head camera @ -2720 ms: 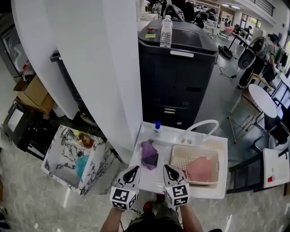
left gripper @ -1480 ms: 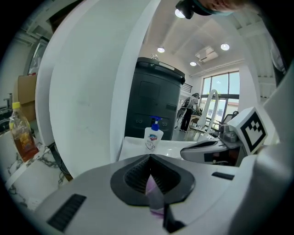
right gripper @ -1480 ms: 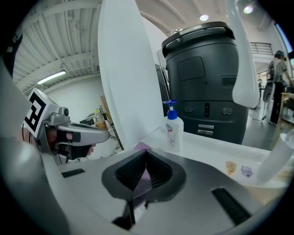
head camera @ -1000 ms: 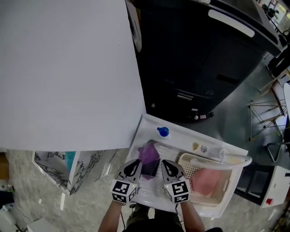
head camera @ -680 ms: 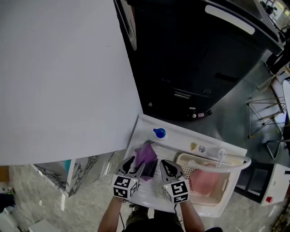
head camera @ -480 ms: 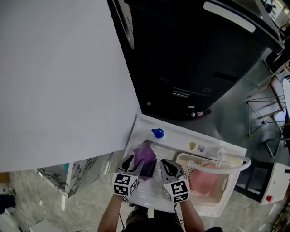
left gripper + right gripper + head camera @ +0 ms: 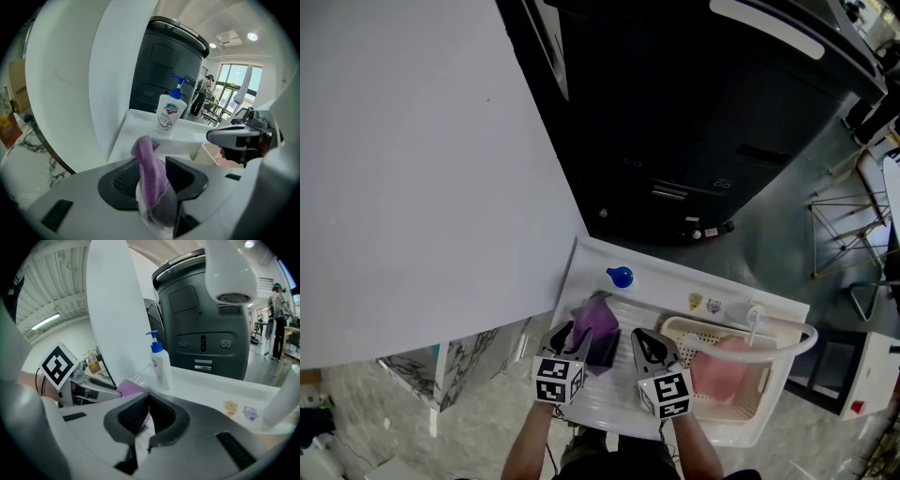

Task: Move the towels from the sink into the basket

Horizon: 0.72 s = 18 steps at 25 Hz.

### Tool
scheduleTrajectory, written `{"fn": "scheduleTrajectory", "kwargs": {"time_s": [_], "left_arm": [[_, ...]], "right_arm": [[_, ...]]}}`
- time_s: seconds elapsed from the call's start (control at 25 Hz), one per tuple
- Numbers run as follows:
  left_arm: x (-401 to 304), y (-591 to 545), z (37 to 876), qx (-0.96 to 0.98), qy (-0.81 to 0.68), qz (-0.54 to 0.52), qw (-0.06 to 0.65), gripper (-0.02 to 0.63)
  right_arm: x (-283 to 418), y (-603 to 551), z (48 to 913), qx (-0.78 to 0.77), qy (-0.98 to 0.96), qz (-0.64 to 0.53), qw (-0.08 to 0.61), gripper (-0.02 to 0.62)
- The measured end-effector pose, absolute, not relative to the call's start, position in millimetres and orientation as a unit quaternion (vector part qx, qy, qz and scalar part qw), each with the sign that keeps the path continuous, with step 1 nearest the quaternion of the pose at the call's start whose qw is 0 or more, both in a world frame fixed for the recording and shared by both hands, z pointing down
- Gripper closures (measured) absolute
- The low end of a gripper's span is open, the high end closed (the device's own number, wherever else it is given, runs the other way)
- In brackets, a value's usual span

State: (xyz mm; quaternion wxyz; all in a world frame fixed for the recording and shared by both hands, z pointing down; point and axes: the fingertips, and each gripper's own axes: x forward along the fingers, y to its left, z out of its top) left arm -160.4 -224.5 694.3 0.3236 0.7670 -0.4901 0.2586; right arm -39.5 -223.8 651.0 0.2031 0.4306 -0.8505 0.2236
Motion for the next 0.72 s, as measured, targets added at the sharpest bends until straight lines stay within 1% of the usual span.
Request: {"fn": "scheduleTrajectory", "kwargs": {"time_s": [0.32,0.44,0.72], "left_arm": [[-166,-227,696,0.756,-0.508,0.269,0.314,0.562],[-164,-227,694,0.758,-0.509,0.262,0.313,0.574],[-156,-224,678,0.773,-0.504,0.25,0.293,0.58]], "right_arm": [[-33,-222,650,0.435,-0.849,0.222,0.203,0.566],[-30,-221,649,0.437,-0.848,0.221,0.203,0.566],[-27,-216,642,0.442,-0.848,0.215,0.2,0.566]]}}
